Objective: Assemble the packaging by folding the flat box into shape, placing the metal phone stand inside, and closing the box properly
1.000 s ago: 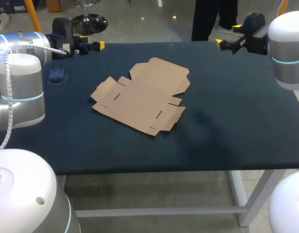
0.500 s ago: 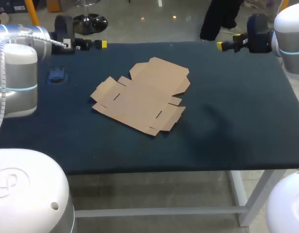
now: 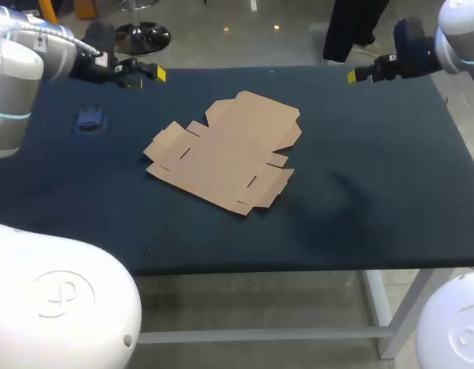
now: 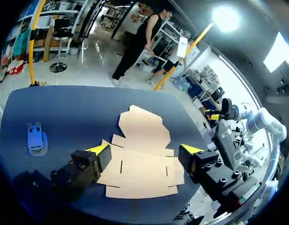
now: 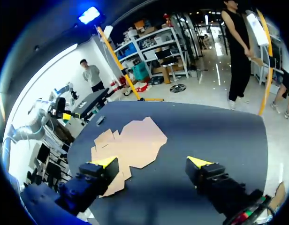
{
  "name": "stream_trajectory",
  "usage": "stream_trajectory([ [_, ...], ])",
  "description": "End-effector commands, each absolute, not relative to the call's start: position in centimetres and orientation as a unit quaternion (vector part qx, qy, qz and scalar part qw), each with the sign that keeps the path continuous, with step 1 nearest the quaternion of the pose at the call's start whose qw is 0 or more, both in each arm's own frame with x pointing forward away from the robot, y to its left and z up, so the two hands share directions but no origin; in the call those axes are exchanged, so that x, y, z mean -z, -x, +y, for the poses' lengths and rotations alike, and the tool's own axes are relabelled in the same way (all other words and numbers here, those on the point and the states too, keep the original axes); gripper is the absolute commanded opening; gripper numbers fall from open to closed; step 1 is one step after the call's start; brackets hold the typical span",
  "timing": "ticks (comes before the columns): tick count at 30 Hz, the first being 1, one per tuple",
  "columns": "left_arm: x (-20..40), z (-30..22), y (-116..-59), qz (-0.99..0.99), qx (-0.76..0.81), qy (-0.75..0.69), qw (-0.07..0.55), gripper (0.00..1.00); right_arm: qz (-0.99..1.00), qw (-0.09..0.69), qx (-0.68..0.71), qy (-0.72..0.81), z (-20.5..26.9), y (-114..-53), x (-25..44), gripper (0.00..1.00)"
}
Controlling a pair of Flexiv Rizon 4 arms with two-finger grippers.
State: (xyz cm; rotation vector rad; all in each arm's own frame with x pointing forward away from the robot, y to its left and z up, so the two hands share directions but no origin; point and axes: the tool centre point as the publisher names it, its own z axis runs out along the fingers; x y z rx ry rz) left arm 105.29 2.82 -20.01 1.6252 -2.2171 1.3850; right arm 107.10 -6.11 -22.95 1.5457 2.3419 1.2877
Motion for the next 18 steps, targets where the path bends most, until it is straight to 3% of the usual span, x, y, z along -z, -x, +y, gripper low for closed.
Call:
stream_trajectory([
  [1, 21.0, 3.7, -105.4, -0.763, -0.352, -0.527, 0.129, 1.00, 0.772, -0.020, -0.379, -0.511, -7.1, -106.7, 23.4, 1.00],
  [5, 21.9, 4.0, -105.5, -0.749, -0.318, -0.559, 0.158, 1.00, 0.771, -0.038, -0.369, -0.518, -7.4, -105.9, 24.1, 1.00],
  [18, 22.0, 4.2, -105.5, -0.746, -0.300, -0.576, 0.146, 1.00, 0.771, -0.038, -0.369, -0.518, -7.4, -105.9, 24.1, 1.00],
])
